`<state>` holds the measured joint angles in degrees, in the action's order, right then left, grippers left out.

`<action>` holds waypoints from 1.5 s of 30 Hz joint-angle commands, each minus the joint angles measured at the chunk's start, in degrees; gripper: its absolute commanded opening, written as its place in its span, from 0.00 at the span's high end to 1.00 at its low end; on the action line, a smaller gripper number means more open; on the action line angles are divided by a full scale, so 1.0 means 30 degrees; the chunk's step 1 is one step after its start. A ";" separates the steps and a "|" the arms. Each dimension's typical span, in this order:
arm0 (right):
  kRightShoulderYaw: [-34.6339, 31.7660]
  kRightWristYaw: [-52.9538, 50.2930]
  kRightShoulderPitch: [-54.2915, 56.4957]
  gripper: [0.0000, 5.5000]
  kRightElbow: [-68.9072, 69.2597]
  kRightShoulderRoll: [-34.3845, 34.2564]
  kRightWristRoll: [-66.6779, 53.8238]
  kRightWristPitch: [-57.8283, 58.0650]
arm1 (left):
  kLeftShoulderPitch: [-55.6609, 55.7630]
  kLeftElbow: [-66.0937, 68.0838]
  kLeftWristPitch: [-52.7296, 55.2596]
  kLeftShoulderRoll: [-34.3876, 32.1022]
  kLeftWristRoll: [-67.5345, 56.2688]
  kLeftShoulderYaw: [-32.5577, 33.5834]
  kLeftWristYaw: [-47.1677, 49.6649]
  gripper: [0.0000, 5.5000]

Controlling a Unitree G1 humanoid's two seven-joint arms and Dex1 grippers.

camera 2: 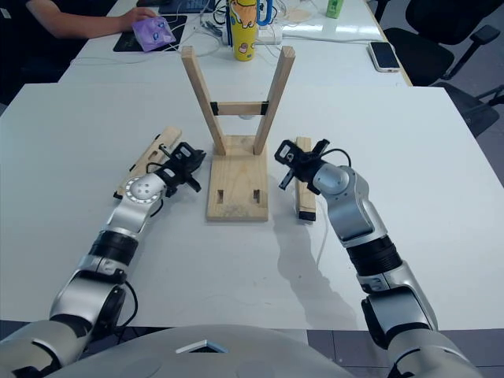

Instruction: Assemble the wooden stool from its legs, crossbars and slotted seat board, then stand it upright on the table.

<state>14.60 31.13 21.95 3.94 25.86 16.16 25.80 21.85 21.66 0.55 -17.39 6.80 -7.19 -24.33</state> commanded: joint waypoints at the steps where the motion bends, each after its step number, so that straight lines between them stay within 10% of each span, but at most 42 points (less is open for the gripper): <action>1: -0.2110 -0.0966 -0.1852 1.00 0.1713 -0.0850 -0.1691 0.0341 | -0.3008 -0.6142 0.2437 -0.1581 -0.0856 0.1826 -0.0301 0.82; 14: -0.1989 -0.2912 -0.3929 1.00 0.2606 -0.3857 -0.3602 0.2278 | -0.2259 -0.2104 0.2366 -0.5747 0.0942 0.3289 0.0590 0.47; 33: -0.0831 -0.3259 -0.3541 1.00 0.1915 -0.4724 -0.3766 0.2309 | 0.0015 0.2938 0.0546 -0.5827 0.2316 0.0603 -0.0854 0.47; 45: -0.0800 -0.3407 -0.3512 1.00 0.1402 -0.4823 -0.3830 0.2048 | 0.0319 0.2584 0.2954 -0.3569 -0.0833 0.2723 -0.0285 0.47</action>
<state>12.00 21.29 10.86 8.31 11.87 5.17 32.07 21.97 28.53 7.54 -29.19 6.53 -2.08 -27.34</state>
